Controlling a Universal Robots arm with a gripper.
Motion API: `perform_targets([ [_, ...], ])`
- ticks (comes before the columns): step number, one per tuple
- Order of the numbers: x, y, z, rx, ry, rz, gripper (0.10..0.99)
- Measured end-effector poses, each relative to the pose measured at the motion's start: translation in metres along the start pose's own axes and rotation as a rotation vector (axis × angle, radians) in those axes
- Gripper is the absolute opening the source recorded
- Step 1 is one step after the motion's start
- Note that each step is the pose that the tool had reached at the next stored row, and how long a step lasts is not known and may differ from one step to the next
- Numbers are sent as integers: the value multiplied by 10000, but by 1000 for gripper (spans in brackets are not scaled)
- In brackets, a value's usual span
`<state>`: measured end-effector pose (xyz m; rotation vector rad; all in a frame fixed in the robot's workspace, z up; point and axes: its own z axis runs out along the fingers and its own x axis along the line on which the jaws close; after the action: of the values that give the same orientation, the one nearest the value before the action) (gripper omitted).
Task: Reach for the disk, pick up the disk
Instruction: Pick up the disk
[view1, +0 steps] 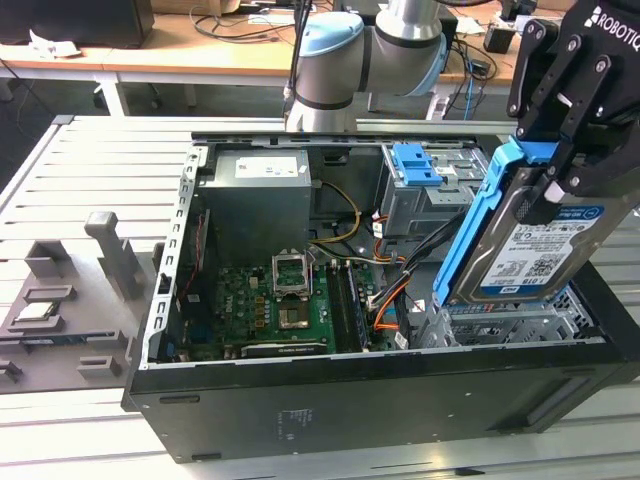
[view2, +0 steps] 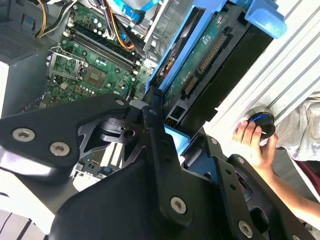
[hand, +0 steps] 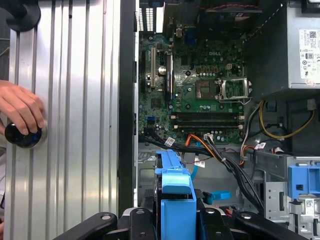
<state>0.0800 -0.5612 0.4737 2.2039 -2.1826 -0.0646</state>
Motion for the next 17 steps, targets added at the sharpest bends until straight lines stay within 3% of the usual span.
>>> perform_targets([
  [9, -4, -16, 80, -8, 0, -2, 369],
  [17, -127, -99, 129, -21, 15, -1, 369],
])
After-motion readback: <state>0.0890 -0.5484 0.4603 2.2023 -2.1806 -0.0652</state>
